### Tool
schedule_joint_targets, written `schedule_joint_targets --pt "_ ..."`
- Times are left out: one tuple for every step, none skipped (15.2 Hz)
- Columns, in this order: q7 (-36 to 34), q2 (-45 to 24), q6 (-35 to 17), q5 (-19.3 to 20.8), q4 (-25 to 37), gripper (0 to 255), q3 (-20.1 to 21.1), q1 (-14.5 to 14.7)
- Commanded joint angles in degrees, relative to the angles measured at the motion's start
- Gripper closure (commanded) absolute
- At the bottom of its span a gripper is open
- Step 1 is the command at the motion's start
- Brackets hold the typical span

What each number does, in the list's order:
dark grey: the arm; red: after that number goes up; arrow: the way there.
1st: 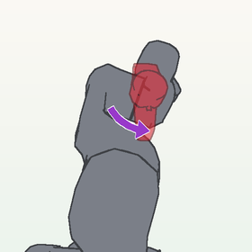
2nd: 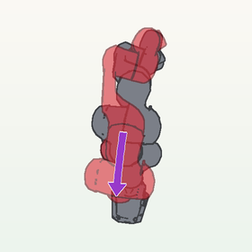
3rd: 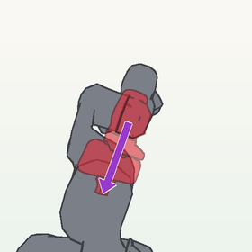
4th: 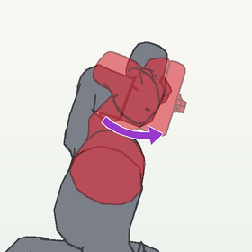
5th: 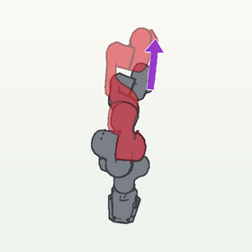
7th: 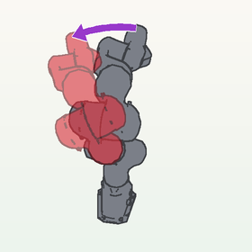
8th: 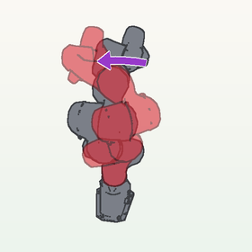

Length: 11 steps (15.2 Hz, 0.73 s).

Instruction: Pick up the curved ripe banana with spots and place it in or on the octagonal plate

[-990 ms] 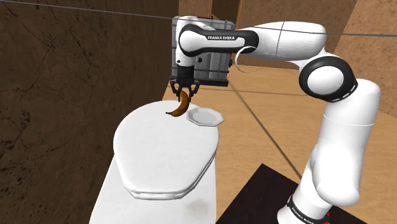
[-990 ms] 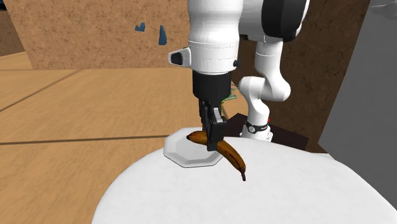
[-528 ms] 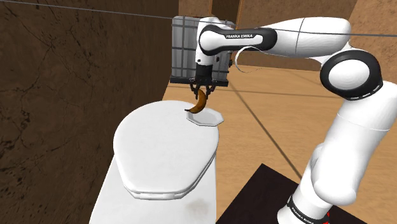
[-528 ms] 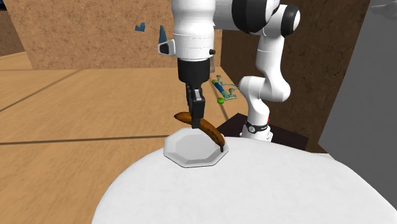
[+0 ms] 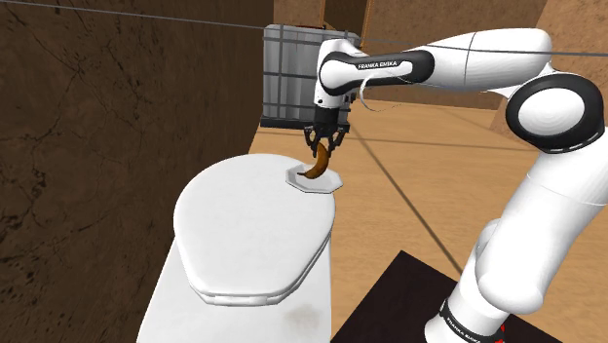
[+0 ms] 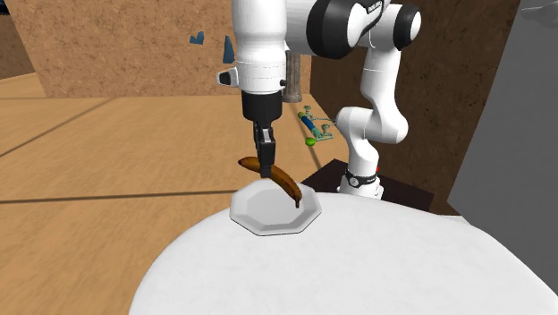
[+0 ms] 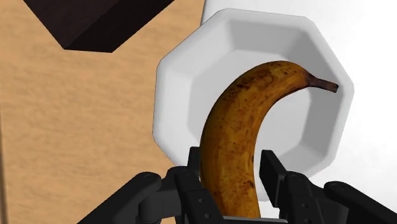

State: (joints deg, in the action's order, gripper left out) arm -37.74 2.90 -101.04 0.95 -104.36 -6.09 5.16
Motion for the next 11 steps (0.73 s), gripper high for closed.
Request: schedule_joint_targets --pt "-0.1 0.0 -1.7 0.0 -1.6 255 0.0 0.0" --pt "-0.1 0.0 -2.4 0.0 -2.4 255 0.0 0.0" --pt "-0.1 -0.1 -3.2 0.0 -3.1 255 0.0 0.0" --pt "-0.1 -0.1 -4.0 0.0 -3.8 255 0.0 0.0" --pt "-0.1 -0.2 -4.7 0.0 -4.5 255 0.0 0.0" --pt "-0.1 -0.2 -5.5 0.0 -5.2 255 0.0 0.0" --pt "-0.1 -0.3 -6.2 0.0 -5.9 255 0.0 0.0" --pt "-0.1 -0.4 -7.0 0.0 -6.5 255 0.0 0.0" --pt "-0.1 -0.5 -7.8 0.0 -7.2 255 0.0 0.0" --pt "-0.1 -0.6 -8.2 0.0 -7.6 255 0.0 0.0" --pt "-0.1 -0.6 -8.2 0.0 -7.5 255 0.0 0.0"
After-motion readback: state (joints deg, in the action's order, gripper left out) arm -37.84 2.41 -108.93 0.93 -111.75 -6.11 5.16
